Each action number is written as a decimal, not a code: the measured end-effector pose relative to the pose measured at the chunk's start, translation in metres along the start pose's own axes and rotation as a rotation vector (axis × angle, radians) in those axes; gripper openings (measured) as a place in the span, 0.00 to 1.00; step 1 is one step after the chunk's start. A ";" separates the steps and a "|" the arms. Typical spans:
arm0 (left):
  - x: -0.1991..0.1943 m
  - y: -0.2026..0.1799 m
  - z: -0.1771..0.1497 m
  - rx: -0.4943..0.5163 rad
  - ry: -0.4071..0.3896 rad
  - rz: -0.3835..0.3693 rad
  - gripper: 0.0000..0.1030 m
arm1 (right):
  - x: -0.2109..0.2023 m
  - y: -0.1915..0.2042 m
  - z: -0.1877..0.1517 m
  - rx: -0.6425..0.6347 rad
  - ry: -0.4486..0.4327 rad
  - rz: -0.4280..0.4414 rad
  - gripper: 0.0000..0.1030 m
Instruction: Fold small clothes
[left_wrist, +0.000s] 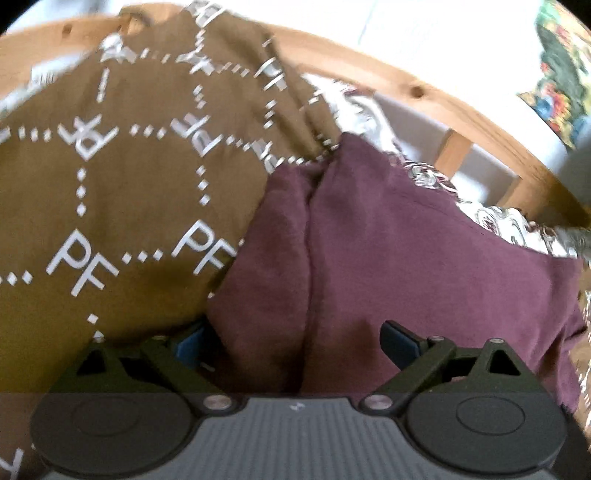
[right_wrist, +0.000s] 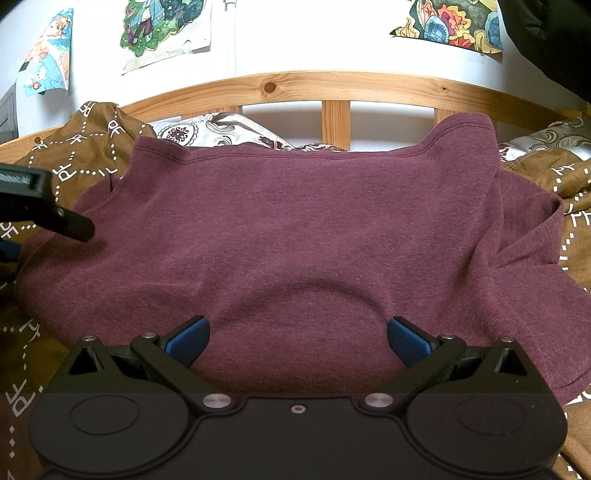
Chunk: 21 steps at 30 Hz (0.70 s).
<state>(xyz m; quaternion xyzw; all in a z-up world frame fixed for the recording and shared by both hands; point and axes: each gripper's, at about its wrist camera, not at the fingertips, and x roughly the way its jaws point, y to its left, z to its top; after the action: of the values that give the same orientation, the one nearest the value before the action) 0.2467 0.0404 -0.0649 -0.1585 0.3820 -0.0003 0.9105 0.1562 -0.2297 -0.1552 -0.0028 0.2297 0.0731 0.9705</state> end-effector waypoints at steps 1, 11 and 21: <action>0.000 0.005 0.002 -0.030 0.004 -0.015 0.95 | 0.000 0.000 0.000 0.000 0.000 0.000 1.00; 0.001 0.012 0.008 -0.069 0.026 -0.038 0.91 | 0.000 0.000 0.000 0.001 -0.001 0.000 1.00; -0.001 0.030 0.014 -0.179 0.076 -0.093 0.68 | -0.024 -0.004 0.012 -0.115 -0.004 -0.052 1.00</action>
<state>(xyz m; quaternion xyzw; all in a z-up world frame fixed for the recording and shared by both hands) 0.2524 0.0733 -0.0640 -0.2565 0.4068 -0.0143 0.8767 0.1414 -0.2363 -0.1336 -0.0644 0.2228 0.0610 0.9708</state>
